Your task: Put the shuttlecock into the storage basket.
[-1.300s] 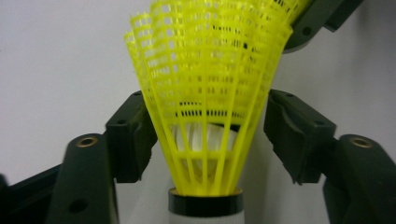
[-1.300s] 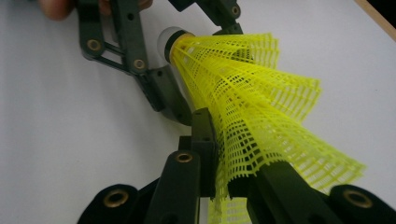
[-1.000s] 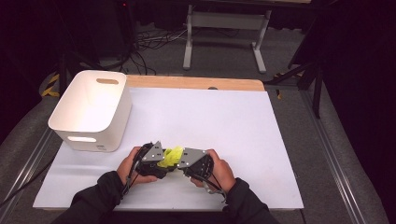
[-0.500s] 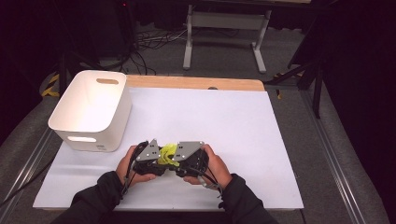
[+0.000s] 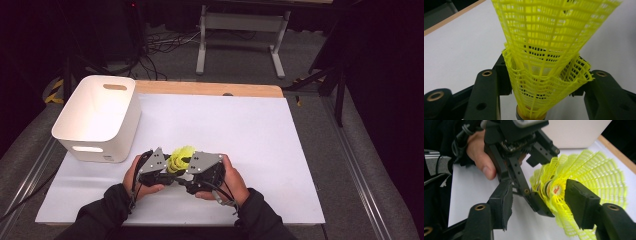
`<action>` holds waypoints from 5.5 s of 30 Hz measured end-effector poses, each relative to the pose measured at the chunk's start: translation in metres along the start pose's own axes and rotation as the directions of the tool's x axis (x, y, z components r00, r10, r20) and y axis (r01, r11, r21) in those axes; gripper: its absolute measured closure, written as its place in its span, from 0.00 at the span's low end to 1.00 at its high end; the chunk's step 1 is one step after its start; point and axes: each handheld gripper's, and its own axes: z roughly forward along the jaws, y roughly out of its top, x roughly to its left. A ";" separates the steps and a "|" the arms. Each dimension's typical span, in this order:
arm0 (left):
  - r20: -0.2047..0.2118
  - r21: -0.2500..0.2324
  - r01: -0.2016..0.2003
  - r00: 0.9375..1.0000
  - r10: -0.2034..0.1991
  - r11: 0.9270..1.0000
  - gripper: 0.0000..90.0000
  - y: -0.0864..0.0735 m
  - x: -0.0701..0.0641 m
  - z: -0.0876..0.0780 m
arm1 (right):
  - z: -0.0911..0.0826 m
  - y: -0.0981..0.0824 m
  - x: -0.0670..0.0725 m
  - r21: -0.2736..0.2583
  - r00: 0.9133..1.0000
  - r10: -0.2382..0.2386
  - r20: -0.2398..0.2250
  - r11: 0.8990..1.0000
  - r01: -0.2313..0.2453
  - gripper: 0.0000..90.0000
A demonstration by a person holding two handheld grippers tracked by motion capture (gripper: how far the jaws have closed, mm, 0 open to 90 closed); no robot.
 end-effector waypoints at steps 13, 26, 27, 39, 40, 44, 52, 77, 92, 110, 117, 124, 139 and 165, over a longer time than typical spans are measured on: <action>-0.019 -0.017 -0.008 1.000 0.007 1.000 0.55 0.000 0.001 -0.004 | -0.026 0.001 0.002 -0.073 0.991 -0.012 0.133 0.997 0.022 0.28; -0.028 -0.024 -0.003 1.000 0.002 1.000 0.55 0.000 0.003 -0.009 | -0.048 -0.017 -0.009 -0.104 0.969 0.020 0.247 0.995 0.006 0.24; -0.028 -0.024 -0.003 1.000 0.002 1.000 0.55 0.000 0.003 -0.009 | -0.048 -0.017 -0.009 -0.104 0.969 0.020 0.247 0.995 0.006 0.24; -0.043 -0.039 0.007 0.999 -0.009 0.999 0.55 0.000 0.007 -0.019 | -0.055 -0.045 -0.015 -0.084 0.955 0.052 0.293 0.996 -0.029 0.22; -0.045 -0.040 0.010 0.999 -0.012 0.999 0.55 0.000 0.007 -0.019 | -0.055 -0.046 -0.016 -0.076 0.953 0.054 0.297 0.997 -0.032 0.22; -0.057 -0.044 0.004 0.998 -0.007 0.999 0.55 0.000 0.010 -0.024 | -0.055 -0.053 -0.017 -0.070 0.950 0.062 0.305 0.997 -0.043 0.22; -0.071 -0.051 0.003 0.997 -0.007 0.999 0.55 0.000 0.013 -0.029 | -0.056 -0.063 -0.018 -0.069 0.946 0.078 0.316 0.996 -0.059 0.22; -0.100 -0.080 0.014 0.995 -0.022 0.997 0.54 0.001 0.018 -0.045 | -0.057 -0.107 -0.013 -0.048 0.928 0.118 0.353 0.993 -0.108 0.20; -0.131 -0.101 0.015 0.991 -0.028 0.995 0.54 0.002 0.024 -0.061 | -0.057 -0.126 -0.012 -0.067 0.925 0.137 0.353 0.990 -0.121 0.15; -0.176 -0.135 0.020 0.983 -0.044 0.991 0.55 0.003 0.031 -0.081 | -0.056 -0.130 -0.016 -0.075 0.917 0.143 0.373 0.990 -0.123 0.15; -0.180 -0.148 0.027 0.982 -0.054 0.989 0.54 0.003 0.032 -0.084 | -0.056 -0.131 -0.016 -0.073 0.917 0.140 0.373 0.990 -0.121 0.15; -0.194 -0.162 0.028 0.979 -0.060 0.986 0.54 0.003 0.035 -0.090 | -0.055 -0.131 -0.016 -0.074 0.918 0.142 0.370 0.990 -0.123 0.15; -0.226 -0.197 0.040 0.970 -0.085 0.980 0.55 0.003 0.039 -0.105 | -0.056 -0.131 -0.017 -0.081 0.916 0.141 0.377 0.990 -0.118 0.15; -0.252 -0.224 0.052 0.961 -0.109 0.973 0.56 0.005 0.046 -0.120 | -0.056 -0.131 -0.018 -0.083 0.918 0.145 0.370 0.989 -0.123 0.15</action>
